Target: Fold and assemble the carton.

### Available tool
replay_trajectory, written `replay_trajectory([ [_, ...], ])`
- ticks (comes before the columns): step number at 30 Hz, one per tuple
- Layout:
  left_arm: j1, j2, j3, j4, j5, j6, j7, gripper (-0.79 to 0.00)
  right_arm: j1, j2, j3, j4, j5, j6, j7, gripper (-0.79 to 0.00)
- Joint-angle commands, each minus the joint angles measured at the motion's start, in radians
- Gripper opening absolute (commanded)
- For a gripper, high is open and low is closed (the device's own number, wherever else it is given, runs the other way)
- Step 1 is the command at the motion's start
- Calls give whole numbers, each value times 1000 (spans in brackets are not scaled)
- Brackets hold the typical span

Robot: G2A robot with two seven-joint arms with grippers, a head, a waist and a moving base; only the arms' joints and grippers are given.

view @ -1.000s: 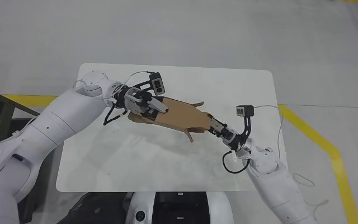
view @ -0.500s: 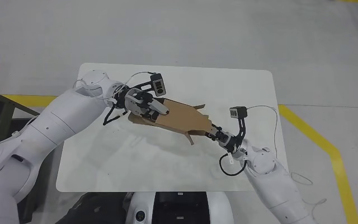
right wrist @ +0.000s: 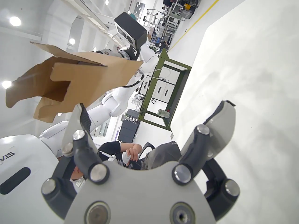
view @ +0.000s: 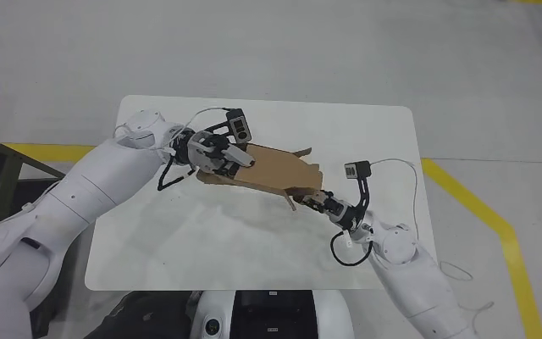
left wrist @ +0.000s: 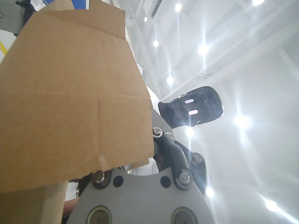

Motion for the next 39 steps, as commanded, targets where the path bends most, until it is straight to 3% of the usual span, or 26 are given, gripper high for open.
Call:
replay_trajectory([
  [1,8,-5,-10,9,9,14,-4,-785,-6,1,3,-6,16,6,8,0],
  [12,44,-33,-49,18,61,72,-4,-785,14,-4,-12,0,79,56,9,0],
  [39,90,-90,-130,27,123,115,-4,-785,65,-31,-110,3,63,109,-20,0],
])
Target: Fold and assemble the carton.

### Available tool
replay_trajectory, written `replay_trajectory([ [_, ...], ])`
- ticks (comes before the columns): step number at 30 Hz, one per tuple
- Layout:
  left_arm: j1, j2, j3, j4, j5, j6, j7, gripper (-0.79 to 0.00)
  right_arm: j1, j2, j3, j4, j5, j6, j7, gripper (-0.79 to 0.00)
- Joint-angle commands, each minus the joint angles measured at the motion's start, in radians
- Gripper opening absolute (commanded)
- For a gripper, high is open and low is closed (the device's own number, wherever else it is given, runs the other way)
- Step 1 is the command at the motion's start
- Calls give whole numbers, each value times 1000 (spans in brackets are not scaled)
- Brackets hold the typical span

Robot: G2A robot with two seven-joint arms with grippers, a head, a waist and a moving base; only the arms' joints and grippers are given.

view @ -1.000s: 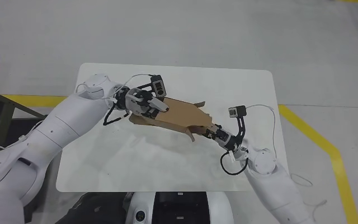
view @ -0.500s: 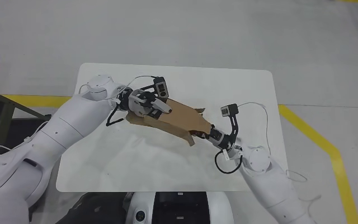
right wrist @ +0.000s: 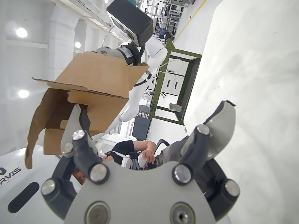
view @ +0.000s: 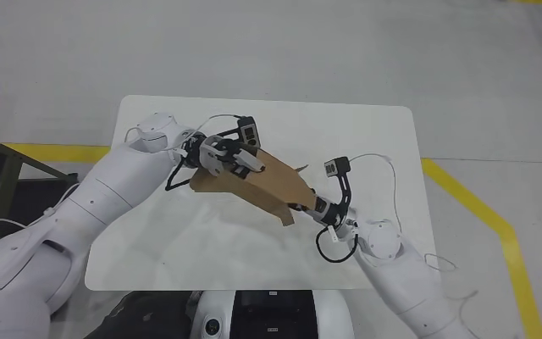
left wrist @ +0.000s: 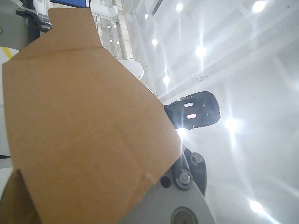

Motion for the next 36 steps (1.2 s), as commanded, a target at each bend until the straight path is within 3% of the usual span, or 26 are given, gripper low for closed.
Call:
replay_trajectory([
  [1,3,-4,-4,3,4,-1,0,-785,1,-3,-7,-3,3,2,-7,0],
  [15,25,-24,-44,28,55,-19,0,-785,-2,-16,-30,-21,67,9,-26,0],
  [16,26,-25,-47,28,59,-21,0,-785,-2,-16,-30,-21,74,12,-24,-31],
  [17,29,-26,-50,29,61,-22,0,-785,-2,-16,-29,-23,83,14,-22,-142],
  [18,30,-27,-54,30,65,-24,0,-785,-3,-17,-29,-24,92,16,-19,-203],
  [19,33,-28,-57,30,69,-26,0,-785,-3,-17,-28,-24,100,18,-17,-409],
  [22,40,-30,-67,35,82,-32,0,-785,-4,-18,-24,-26,121,23,-11,-529],
  [26,50,-33,-80,37,97,-35,0,-785,-6,-19,-21,-31,139,32,-3,-606],
  [36,74,-41,-116,44,130,-49,0,-785,-14,-22,-12,-43,166,46,5,-600],
])
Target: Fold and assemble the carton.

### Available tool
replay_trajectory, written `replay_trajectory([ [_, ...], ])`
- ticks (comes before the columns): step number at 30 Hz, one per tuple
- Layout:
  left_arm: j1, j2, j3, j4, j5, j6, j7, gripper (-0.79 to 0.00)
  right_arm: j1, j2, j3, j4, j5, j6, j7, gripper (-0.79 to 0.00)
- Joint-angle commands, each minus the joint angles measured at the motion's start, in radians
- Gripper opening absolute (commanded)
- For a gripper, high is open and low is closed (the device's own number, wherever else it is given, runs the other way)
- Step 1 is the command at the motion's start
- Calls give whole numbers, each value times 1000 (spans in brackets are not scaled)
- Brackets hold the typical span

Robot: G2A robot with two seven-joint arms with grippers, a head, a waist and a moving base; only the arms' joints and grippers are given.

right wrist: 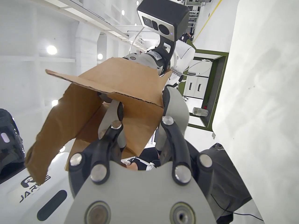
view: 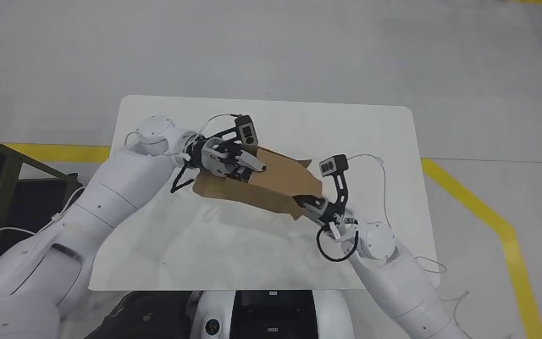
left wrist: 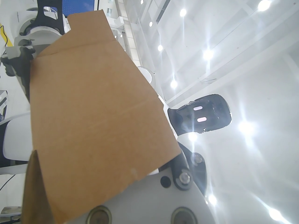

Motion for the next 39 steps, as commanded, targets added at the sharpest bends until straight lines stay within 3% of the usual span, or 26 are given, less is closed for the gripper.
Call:
replay_trajectory([
  [1,5,-1,-8,3,9,-3,0,-785,-1,0,2,-1,2,3,1,-600],
  [8,20,-2,-31,-4,51,-6,0,-785,-6,3,22,-9,-17,35,11,-622],
  [12,29,2,-45,-20,71,-2,0,-785,-12,7,38,-20,-45,58,14,-717],
  [13,33,3,-50,-25,73,-1,0,-677,-13,8,41,-23,-52,63,16,-736],
  [14,36,5,-54,-32,74,-1,0,-483,-15,9,44,-25,-58,65,17,-754],
  [15,40,7,-61,-39,75,-4,0,-114,-17,10,48,-28,-64,67,20,-785],
  [16,43,8,-65,-43,74,-6,0,0,-18,11,50,-28,-68,68,22,-785],
  [26,85,28,-121,-65,50,-5,0,0,-25,16,80,-18,-110,25,33,-785],
  [39,105,40,-137,-74,62,29,0,0,-32,23,94,-19,-340,-24,-26,-785],
])
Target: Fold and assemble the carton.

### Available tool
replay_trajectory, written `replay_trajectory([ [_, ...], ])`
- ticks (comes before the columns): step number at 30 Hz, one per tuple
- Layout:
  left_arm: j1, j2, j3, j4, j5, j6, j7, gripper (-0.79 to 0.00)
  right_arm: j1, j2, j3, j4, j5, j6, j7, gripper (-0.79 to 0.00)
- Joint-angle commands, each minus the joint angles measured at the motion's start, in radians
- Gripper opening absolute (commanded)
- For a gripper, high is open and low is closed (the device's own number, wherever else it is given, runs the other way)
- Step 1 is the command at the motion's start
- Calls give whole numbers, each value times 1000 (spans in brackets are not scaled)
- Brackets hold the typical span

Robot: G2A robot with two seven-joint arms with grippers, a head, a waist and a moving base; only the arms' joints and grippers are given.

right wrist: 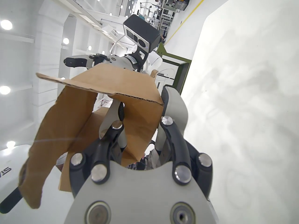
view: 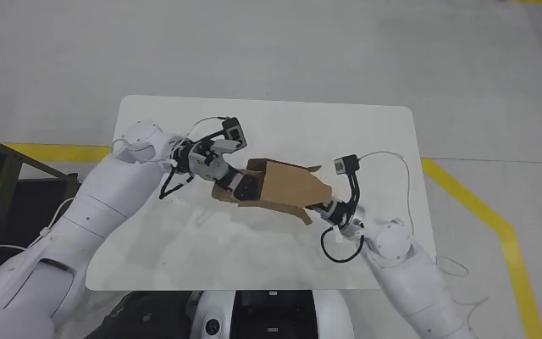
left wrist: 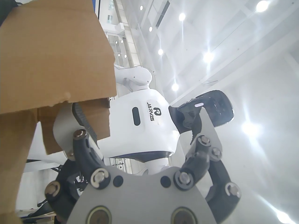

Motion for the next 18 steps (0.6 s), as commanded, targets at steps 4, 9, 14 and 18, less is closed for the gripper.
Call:
replay_trajectory([
  [4,-14,-6,9,16,47,-14,0,0,-3,-3,-12,-10,-108,11,-76,-785],
  [9,-26,-17,18,49,76,-27,0,0,-8,-7,-30,-22,-172,39,-131,-785],
  [14,-37,-29,17,74,138,-71,30,-77,-6,-11,-44,-23,-195,89,-166,-785],
  [18,-35,-32,12,66,225,-118,94,-117,5,-15,-56,-21,-210,128,-189,-785],
])
